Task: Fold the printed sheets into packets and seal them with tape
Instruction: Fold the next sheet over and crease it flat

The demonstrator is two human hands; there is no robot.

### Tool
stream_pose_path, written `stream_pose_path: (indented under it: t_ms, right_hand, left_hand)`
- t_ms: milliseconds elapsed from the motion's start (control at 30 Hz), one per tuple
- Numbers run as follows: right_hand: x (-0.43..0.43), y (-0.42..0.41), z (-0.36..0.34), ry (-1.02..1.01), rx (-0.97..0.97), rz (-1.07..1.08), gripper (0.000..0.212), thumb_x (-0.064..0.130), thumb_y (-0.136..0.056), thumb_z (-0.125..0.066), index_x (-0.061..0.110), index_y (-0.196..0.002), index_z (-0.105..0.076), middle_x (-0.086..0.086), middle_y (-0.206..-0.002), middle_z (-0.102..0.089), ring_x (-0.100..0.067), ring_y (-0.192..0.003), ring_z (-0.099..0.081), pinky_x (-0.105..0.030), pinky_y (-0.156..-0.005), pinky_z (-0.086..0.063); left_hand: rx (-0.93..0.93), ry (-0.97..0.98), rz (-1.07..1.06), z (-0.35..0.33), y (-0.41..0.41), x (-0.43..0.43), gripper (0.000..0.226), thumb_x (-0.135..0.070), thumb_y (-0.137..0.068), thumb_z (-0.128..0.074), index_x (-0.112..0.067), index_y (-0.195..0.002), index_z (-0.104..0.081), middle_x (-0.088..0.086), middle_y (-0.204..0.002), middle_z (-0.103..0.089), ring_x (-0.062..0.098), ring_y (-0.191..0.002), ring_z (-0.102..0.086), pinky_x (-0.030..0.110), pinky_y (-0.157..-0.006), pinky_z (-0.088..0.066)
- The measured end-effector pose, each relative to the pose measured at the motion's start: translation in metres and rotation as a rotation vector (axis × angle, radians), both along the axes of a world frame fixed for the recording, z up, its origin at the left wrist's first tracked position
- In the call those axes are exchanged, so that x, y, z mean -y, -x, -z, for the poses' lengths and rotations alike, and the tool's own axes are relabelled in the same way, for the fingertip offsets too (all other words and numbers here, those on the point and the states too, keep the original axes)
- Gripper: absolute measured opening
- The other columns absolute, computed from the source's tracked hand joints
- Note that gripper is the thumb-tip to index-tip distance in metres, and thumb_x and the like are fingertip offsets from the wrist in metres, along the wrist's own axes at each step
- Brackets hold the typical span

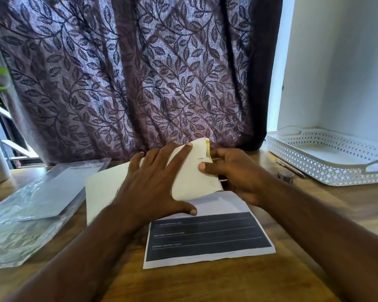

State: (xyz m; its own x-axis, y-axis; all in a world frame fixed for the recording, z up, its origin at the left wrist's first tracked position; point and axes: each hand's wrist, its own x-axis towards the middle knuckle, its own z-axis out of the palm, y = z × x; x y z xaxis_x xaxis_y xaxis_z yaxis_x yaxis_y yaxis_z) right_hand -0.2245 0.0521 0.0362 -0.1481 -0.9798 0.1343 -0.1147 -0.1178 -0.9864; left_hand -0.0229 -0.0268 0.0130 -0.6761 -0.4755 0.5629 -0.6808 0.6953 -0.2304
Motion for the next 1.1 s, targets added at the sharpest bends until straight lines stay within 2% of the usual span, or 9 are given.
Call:
stream_pose_path:
  t_ms: [133, 300, 467, 600, 767, 833, 900, 1033, 1100]
  right_hand:
    - [0.001, 0.002, 0.0, 0.011, 0.036, 0.072, 0.034, 0.039, -0.103, -0.05, 0.016, -0.105, -0.074, -0.007, -0.098, -0.077, -0.02, -0.082, -0.074, -0.035, -0.068, -0.061]
    - [0.004, 0.002, 0.001, 0.066, -0.187, 0.129, 0.015, 0.022, -0.1, -0.058, 0.021, -0.104, -0.072, -0.001, -0.091, -0.078, -0.019, -0.08, -0.076, -0.034, -0.064, -0.061]
    - [0.004, 0.007, 0.002, 0.035, -0.4, 0.153, 0.018, 0.018, -0.094, -0.068, 0.014, -0.111, -0.073, 0.0, -0.093, -0.078, -0.013, -0.074, -0.076, -0.031, -0.059, -0.061]
    - [0.002, 0.015, -0.004, 0.009, -0.321, 0.088, 0.022, 0.001, -0.091, -0.068, 0.006, -0.112, -0.072, -0.009, -0.096, -0.078, -0.023, -0.081, -0.077, -0.04, -0.069, -0.064]
    - [0.001, 0.022, -0.01, -0.003, -0.167, 0.031, 0.038, -0.014, -0.089, -0.055, 0.005, -0.119, -0.068, -0.017, -0.107, -0.076, -0.032, -0.098, -0.074, -0.043, -0.078, -0.063]
    - [0.002, 0.022, -0.009, -0.013, -0.103, -0.019, 0.048, -0.021, -0.086, -0.049, 0.005, -0.122, -0.066, -0.021, -0.113, -0.073, -0.036, -0.107, -0.07, -0.048, -0.086, -0.061]
    - [0.002, 0.022, -0.011, -0.013, -0.072, -0.053, 0.055, -0.024, -0.085, -0.047, 0.006, -0.127, -0.063, -0.022, -0.117, -0.071, -0.037, -0.113, -0.067, -0.052, -0.094, -0.056]
    - [0.002, 0.024, -0.01, -0.055, -0.128, -0.099, 0.055, -0.021, -0.085, -0.059, 0.01, -0.131, -0.059, -0.012, -0.113, -0.075, -0.027, -0.104, -0.073, -0.043, -0.083, -0.062]
    - [0.004, 0.021, -0.005, -0.11, -0.199, -0.11, 0.041, -0.009, -0.09, -0.063, 0.009, -0.127, -0.063, -0.009, -0.11, -0.076, -0.025, -0.099, -0.075, -0.043, -0.083, -0.062]
  left_hand:
    - [0.019, -0.001, 0.029, 0.001, -0.001, 0.002, 0.13, -0.1, -0.056, -0.044, -0.034, -0.158, 0.001, 0.002, -0.163, -0.017, 0.029, -0.138, -0.032, 0.06, -0.112, -0.027]
    - [0.058, 0.004, 0.072, 0.003, 0.003, 0.001, 0.126, -0.095, -0.06, -0.046, -0.034, -0.158, 0.002, 0.002, -0.164, -0.016, 0.029, -0.14, -0.031, 0.059, -0.113, -0.026]
    - [0.099, 0.063, 0.086, 0.004, 0.005, -0.001, 0.122, -0.091, -0.061, -0.048, -0.033, -0.159, -0.003, 0.005, -0.163, -0.02, 0.03, -0.136, -0.035, 0.058, -0.11, -0.03]
    - [0.109, 0.071, 0.071, 0.001, 0.002, -0.001, 0.125, -0.098, -0.059, -0.042, -0.034, -0.159, -0.003, 0.005, -0.164, -0.017, 0.032, -0.139, -0.033, 0.059, -0.112, -0.029]
    - [0.088, -0.02, 0.061, -0.004, -0.001, -0.005, 0.121, -0.104, -0.06, -0.025, -0.038, -0.158, 0.003, -0.001, -0.166, -0.007, 0.029, -0.142, -0.027, 0.057, -0.113, -0.027]
    - [0.021, -0.021, 0.05, -0.007, 0.0, -0.006, 0.109, -0.1, -0.069, -0.019, -0.038, -0.158, -0.002, -0.004, -0.163, -0.017, 0.026, -0.138, -0.033, 0.054, -0.109, -0.031]
    - [-0.071, 0.013, 0.021, -0.012, -0.002, -0.004, 0.095, -0.091, -0.08, -0.022, -0.035, -0.157, -0.014, -0.004, -0.151, -0.037, 0.025, -0.128, -0.042, 0.05, -0.102, -0.036]
    - [-0.209, -0.012, 0.012, -0.02, -0.006, 0.009, 0.071, -0.071, -0.09, -0.035, -0.027, -0.145, -0.04, 0.001, -0.127, -0.061, 0.029, -0.115, -0.054, 0.048, -0.097, -0.042]
    - [-0.222, -0.033, 0.02, -0.023, -0.009, 0.013, 0.059, -0.062, -0.09, -0.039, -0.025, -0.135, -0.05, 0.002, -0.121, -0.066, 0.031, -0.11, -0.058, 0.047, -0.093, -0.046]
